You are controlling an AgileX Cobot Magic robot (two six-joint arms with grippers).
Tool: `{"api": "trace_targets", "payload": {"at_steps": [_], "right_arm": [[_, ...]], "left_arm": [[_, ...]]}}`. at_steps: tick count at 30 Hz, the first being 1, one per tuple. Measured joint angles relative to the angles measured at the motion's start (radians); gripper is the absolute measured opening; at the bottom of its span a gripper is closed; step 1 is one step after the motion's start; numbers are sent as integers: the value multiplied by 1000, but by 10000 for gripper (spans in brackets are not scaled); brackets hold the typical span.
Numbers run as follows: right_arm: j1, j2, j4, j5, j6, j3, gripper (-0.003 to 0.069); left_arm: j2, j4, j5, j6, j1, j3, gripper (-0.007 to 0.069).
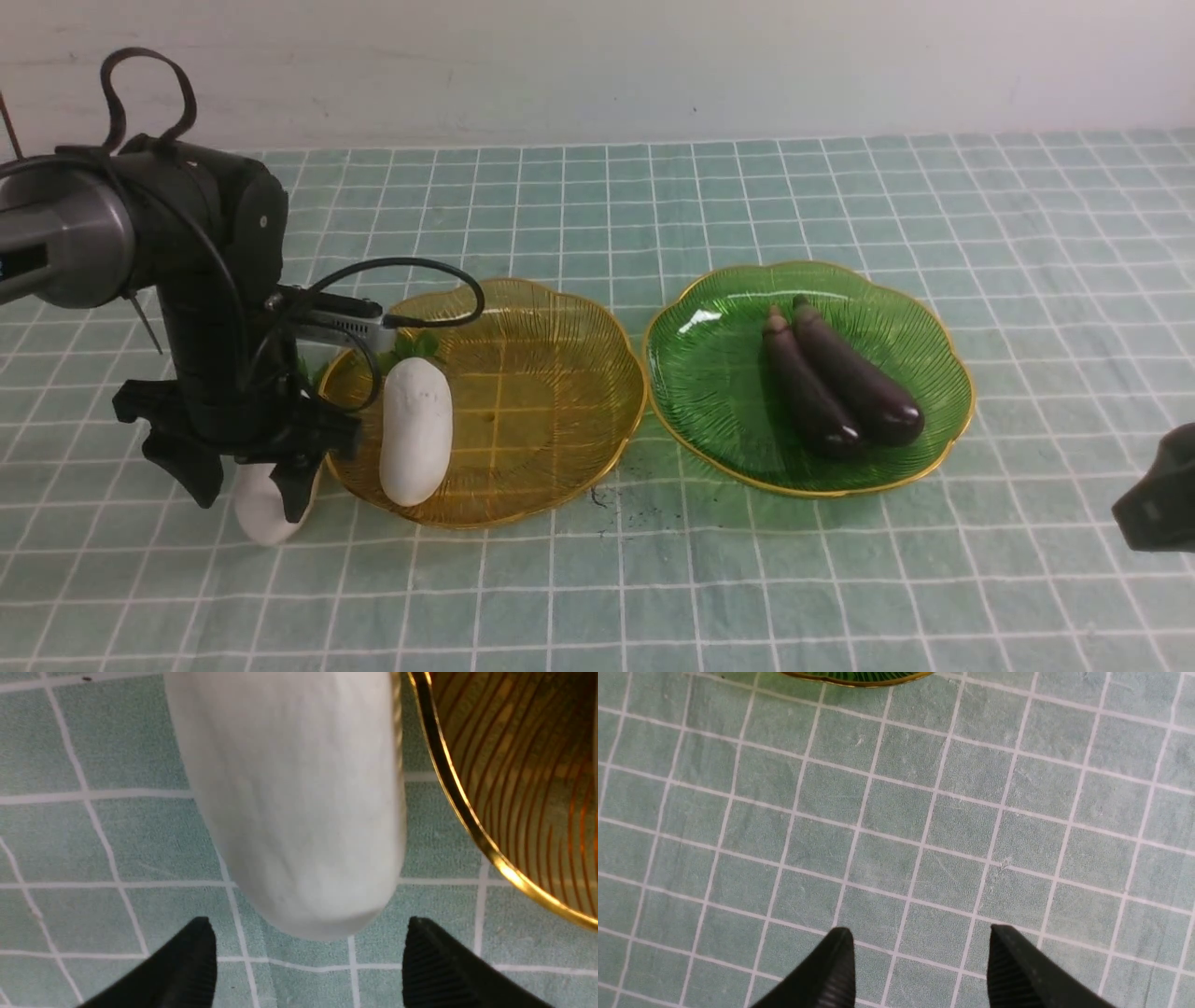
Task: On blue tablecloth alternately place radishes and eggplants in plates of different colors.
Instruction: 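Pick up the white radish and place it in the left plate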
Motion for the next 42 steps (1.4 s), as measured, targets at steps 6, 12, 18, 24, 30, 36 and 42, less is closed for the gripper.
{"api": "trace_targets", "payload": {"at_steps": [6,12,18,24,30,36,42], "right_arm": [[0,0,0,0,0,0,359],[0,0,0,0,0,0,359],[0,0,0,0,0,0,359],[0,0,0,0,0,0,359],[0,0,0,0,0,0,359],[0,0,0,-12,0,0,359],[0,0,7,-36,0,0,359]], "left_arm": [[43,5,-6,0,0,0,479],[80,6,7,-19,0,0,444],[80,35,29,-51,0,0,325],[77,65,29,-74,0,0,325],[9,151,30,-84,0,2,325],[-141,184,36,-84,0,-1,325],[-215,-17,58,-77,-7,-96,325]]}}
